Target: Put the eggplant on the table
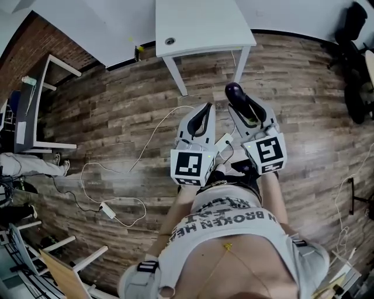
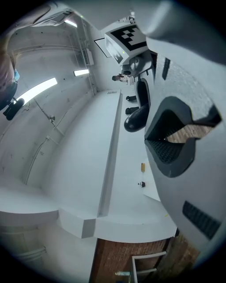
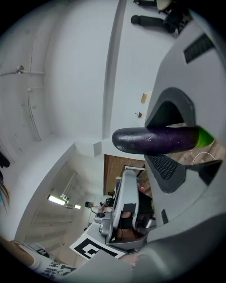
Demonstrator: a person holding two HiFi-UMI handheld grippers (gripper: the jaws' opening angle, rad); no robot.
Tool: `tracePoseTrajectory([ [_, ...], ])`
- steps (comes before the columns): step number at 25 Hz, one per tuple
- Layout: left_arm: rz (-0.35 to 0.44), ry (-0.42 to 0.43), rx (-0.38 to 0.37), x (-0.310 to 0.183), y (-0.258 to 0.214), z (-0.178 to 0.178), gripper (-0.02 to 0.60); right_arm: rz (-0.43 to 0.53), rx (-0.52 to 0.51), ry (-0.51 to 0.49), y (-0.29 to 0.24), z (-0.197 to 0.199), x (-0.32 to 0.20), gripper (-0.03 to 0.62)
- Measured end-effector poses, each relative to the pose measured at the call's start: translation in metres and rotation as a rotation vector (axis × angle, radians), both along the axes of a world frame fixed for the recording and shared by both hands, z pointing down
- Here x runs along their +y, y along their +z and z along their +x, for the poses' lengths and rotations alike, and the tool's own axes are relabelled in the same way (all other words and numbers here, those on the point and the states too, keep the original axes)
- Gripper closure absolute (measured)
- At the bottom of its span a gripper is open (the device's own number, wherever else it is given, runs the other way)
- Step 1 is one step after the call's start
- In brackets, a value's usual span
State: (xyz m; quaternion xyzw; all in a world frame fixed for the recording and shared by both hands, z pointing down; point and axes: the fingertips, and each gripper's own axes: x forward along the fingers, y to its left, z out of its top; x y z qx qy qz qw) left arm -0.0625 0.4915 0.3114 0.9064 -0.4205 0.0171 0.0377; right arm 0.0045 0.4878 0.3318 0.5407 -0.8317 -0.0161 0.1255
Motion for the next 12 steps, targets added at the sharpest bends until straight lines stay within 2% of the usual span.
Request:
tracePoseTrajectory([
  [5, -0.017, 0.017, 0.005, -0.030, 0.010, -0.004, 0.578, -0.009, -0.005, 0.024, 0.004, 0.000, -0.026, 0.405],
  [12, -0.003, 0.073, 0.019, -0.102, 0.001, -0.004, 0.578, 0.002, 0.004, 0.066, -0.004, -0.005, -0.087, 0.405],
])
